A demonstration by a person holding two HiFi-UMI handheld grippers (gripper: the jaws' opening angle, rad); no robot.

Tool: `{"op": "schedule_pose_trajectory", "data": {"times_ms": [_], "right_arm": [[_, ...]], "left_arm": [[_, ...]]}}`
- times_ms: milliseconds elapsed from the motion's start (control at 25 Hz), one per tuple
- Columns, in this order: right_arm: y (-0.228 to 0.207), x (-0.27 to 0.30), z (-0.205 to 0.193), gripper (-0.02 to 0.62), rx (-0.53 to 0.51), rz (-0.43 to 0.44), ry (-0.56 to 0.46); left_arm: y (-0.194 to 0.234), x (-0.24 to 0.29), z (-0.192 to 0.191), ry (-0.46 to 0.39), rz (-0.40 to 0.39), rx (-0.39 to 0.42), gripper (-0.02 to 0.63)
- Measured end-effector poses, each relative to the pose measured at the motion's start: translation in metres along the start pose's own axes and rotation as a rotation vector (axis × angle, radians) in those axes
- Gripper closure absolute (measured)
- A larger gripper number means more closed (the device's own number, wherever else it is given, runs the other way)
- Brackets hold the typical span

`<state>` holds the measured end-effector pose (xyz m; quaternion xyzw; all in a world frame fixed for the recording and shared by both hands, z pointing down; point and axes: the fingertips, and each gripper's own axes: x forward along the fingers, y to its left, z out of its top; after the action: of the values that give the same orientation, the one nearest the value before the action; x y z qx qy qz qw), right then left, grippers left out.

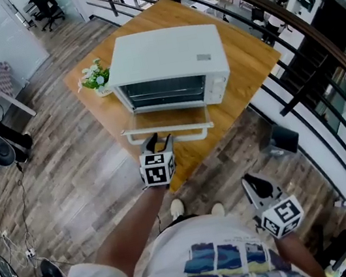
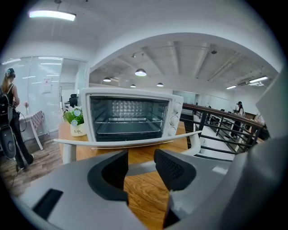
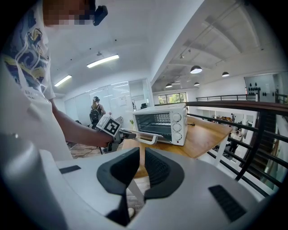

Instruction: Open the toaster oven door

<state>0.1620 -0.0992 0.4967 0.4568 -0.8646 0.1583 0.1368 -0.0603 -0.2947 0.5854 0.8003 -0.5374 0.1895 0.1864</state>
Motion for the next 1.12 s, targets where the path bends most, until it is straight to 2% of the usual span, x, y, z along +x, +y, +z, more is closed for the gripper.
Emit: {"op": "schedule_pose_trajectory", "data": {"times_ms": [1120], "right_arm": [[0.003, 0.006, -0.012, 0.558, -0.003, -0.015, 0.058]], "left_arm": [[-0.001, 0.01, -0.054, 0.034, 0.002, -0.007, 0.426]]}}
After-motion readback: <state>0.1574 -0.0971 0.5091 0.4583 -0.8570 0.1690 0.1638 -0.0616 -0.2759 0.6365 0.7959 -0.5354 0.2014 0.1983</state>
